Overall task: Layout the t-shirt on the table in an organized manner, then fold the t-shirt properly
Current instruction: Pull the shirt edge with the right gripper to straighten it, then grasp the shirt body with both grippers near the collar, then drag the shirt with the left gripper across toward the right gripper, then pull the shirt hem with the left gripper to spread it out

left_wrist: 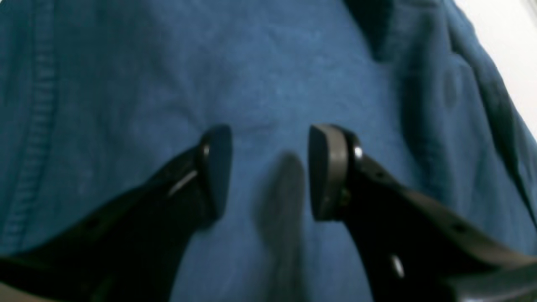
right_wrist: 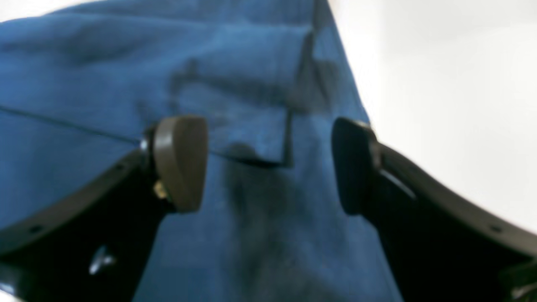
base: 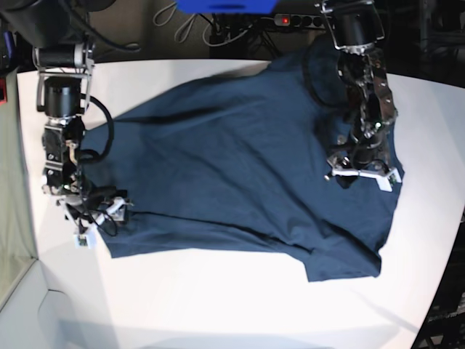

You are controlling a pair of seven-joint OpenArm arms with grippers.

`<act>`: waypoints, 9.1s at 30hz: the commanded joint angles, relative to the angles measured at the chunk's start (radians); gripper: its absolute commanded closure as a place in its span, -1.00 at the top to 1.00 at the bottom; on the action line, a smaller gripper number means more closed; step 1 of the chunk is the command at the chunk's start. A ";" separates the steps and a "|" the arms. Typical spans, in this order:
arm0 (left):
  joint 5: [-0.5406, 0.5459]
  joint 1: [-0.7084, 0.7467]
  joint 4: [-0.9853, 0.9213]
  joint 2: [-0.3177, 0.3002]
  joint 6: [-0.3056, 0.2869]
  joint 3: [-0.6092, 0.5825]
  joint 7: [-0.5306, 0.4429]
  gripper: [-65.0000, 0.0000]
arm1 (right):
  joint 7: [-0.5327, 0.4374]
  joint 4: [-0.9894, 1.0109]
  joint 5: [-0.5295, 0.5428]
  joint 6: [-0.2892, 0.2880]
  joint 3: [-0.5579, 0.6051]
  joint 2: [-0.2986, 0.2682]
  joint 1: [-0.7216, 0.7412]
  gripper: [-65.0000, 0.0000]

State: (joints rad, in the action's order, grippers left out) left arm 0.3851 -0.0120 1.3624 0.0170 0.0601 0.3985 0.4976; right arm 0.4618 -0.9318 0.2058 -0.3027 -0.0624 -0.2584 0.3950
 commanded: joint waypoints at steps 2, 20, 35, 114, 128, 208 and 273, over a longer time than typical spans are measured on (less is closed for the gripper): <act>0.004 -0.018 0.015 -0.004 -0.007 0.001 -0.015 -0.10 | -0.062 0.027 0.007 -0.002 -0.003 -0.014 0.035 0.43; 0.004 -0.027 -0.110 -0.032 -0.007 -0.005 -0.023 -0.10 | -0.143 0.049 0.007 -0.002 -0.001 0.011 0.048 -1.00; 0.004 -0.021 -0.110 -0.033 -0.007 0.003 -0.023 -0.10 | -0.142 0.044 0.011 0.003 0.082 0.012 0.112 -0.95; 0.005 0.060 -0.140 -0.096 -0.009 0.003 -0.023 -0.10 | -0.326 0.285 0.086 0.004 -0.060 0.094 0.316 -0.03; 0.013 0.024 0.105 -0.096 -0.009 -0.005 -0.015 -0.10 | -0.008 -0.333 0.086 -0.002 -0.050 0.092 -0.097 -0.03; 0.185 -0.228 0.140 -0.099 -0.004 -0.531 0.172 -0.27 | -0.027 -0.605 0.086 0.003 0.144 0.100 -0.276 -0.42; 0.022 -0.104 -0.145 -0.171 0.001 -0.841 -0.169 -0.28 | -0.008 -0.077 0.085 0.000 0.046 -0.005 -0.080 -0.42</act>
State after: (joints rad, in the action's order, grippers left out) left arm 0.3939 -0.1127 1.2144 -0.1585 0.0673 -0.4381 0.2836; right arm 0.4454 -0.9997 0.3054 -0.3233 -0.0101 -0.2451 0.3008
